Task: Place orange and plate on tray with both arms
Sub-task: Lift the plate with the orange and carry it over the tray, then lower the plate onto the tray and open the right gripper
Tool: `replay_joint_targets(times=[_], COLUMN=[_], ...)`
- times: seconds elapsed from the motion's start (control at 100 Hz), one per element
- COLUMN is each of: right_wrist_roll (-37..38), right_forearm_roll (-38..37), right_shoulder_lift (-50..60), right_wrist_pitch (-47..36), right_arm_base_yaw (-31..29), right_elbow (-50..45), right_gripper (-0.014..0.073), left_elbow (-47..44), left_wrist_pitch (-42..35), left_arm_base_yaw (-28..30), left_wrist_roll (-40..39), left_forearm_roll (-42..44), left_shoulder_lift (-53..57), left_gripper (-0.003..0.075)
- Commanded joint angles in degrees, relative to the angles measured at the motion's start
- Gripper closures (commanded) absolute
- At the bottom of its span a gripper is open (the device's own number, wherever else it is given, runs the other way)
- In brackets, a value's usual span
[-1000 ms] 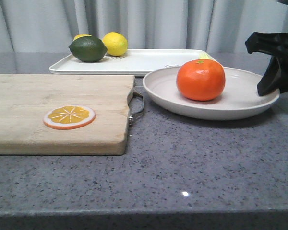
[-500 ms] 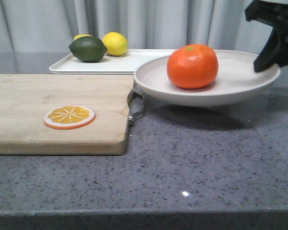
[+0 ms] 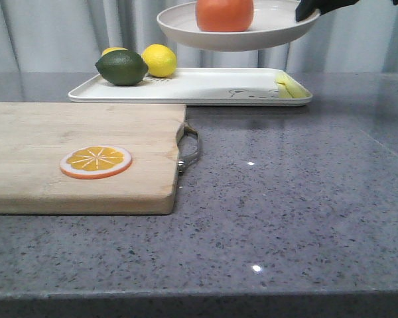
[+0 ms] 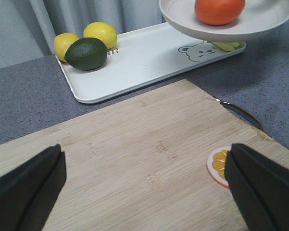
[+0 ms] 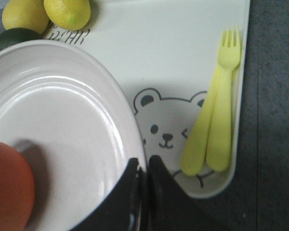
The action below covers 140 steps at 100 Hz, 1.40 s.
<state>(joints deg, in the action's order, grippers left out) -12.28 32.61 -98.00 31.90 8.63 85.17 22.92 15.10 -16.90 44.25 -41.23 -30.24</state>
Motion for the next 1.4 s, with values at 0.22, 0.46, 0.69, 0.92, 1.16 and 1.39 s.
replay_joint_targets(times=[0.22,0.46,0.69,0.92,1.16,1.39], right_wrist_roll=[-0.3,-0.3,-0.3,-0.3,-0.3,-0.3], right_forearm_roll=[1.8,5.3,6.1,6.1,6.1,6.0], right_shoulder_lift=[-15.6,-26.1,-31.5,-31.9,-31.9,-31.9], right_wrist_pitch=[4.4,9.4,10.7,10.8,11.1,11.3], right_arm_base_yaw=[-0.1,-0.2,-0.2,-0.5,-0.7,-0.7], right_elbow=[24.5,37.8,43.4,43.6,43.6,43.6], right_gripper=[0.0653,0.0653,0.0653,0.0653,0.0653,0.0647], left_elbow=[1.5,1.5,1.5,1.5,1.5,1.5], left_wrist_pitch=[-3.4,-3.4,-3.4,-3.4,-3.4,-3.4], left_arm_base_yaw=[0.3,0.3,0.3,0.3,0.3,0.3], left_wrist_roll=[-0.4,-0.4,-0.4,-0.4,-0.4,-0.4], left_forearm_roll=[-0.7,-0.7,-0.7,-0.7,-0.7,-0.7], left_shoulder_lift=[0.0,0.0,0.0,0.0,0.0,0.0], left_gripper=[0.0079,0.0079,0.0079,0.0079,0.0079,0.0079])
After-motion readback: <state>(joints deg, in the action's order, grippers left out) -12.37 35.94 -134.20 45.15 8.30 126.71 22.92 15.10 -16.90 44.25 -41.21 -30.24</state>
